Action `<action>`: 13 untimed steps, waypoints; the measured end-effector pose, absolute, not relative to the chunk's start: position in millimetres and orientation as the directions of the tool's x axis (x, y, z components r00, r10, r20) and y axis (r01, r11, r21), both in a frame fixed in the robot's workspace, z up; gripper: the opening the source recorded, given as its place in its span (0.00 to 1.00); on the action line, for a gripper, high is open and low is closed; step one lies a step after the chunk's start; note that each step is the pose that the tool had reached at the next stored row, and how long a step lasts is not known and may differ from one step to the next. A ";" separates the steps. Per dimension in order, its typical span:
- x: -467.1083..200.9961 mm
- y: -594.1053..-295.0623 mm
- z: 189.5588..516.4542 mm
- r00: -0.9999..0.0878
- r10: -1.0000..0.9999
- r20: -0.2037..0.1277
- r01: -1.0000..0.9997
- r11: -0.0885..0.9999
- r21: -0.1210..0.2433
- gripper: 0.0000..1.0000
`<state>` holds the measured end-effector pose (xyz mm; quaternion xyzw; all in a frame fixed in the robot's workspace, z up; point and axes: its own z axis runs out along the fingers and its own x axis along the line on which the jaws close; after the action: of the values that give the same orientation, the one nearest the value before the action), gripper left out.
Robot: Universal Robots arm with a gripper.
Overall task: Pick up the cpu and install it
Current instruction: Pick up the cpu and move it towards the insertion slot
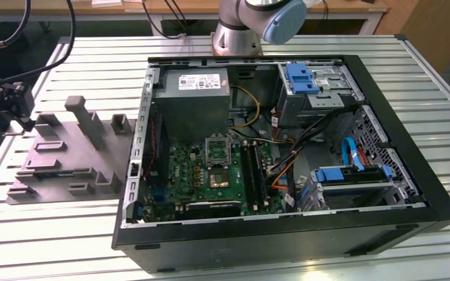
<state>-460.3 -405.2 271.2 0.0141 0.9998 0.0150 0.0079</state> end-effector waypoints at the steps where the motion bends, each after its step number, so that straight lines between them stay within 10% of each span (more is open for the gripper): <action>1: -460.3 -405.2 271.6 -0.999 0.028 -0.016 0.028 0.999 0.030 0.47; 13: -460.3 -405.2 276.7 -0.999 0.029 -0.015 0.028 0.999 0.030 0.47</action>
<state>-460.3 -405.2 276.7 0.0141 0.9998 0.0150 0.0079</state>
